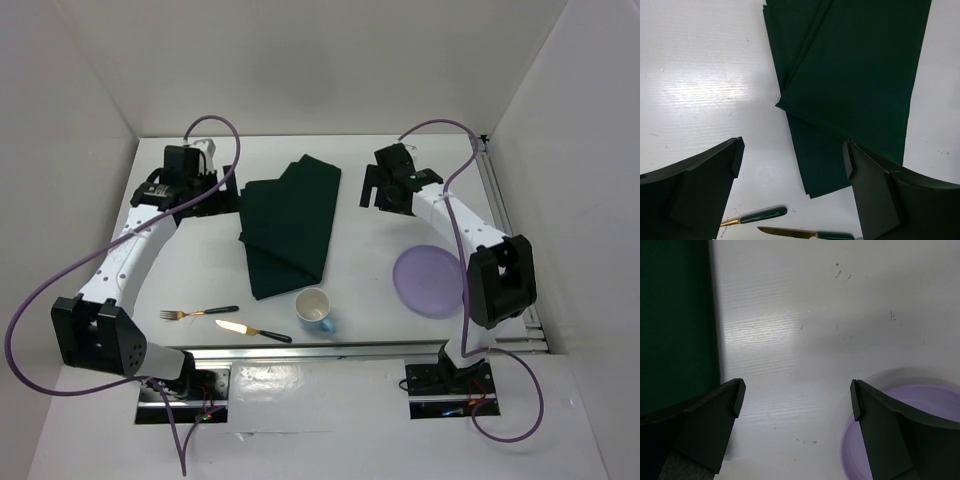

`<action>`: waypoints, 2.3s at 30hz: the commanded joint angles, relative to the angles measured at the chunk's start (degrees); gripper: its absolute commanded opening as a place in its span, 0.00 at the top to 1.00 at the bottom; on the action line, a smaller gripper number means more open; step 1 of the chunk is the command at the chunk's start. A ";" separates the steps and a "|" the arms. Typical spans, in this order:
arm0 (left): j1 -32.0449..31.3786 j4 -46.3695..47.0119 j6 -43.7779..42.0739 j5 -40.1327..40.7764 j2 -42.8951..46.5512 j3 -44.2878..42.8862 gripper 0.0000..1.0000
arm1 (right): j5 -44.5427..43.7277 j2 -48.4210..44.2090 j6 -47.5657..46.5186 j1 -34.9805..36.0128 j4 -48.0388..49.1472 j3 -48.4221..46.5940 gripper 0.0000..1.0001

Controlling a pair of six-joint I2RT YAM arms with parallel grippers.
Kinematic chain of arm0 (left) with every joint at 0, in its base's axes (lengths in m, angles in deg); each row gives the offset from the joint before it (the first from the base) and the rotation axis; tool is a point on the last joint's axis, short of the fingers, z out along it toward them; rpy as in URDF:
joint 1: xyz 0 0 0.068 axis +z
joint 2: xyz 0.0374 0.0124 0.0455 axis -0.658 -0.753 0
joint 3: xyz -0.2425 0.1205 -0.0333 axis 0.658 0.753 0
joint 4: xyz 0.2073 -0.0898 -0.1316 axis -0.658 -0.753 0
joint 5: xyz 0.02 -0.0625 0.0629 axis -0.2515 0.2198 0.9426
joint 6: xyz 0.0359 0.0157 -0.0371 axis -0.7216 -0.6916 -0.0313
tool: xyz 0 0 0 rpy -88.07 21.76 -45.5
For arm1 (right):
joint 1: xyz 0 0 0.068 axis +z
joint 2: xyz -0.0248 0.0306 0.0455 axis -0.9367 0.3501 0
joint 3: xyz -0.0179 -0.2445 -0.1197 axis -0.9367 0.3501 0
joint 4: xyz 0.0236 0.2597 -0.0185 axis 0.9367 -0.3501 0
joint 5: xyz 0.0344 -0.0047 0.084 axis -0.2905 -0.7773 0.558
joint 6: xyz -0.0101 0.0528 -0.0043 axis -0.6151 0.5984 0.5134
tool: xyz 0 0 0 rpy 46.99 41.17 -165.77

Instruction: Set the dinner table for one person

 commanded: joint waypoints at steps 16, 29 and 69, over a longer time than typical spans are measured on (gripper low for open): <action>-1.50 5.98 13.82 -9.70 -0.05 12.42 0.10 | 5.61 -7.95 -1.67 2.56 6.42 3.05 0.00; -4.69 12.47 30.97 -12.49 -2.88 25.33 0.10 | 11.07 -7.61 -4.84 4.32 7.58 2.80 0.00; 5.68 0.09 20.86 -11.17 -16.25 6.35 0.26 | 15.82 27.19 -15.03 19.00 7.31 -34.11 0.21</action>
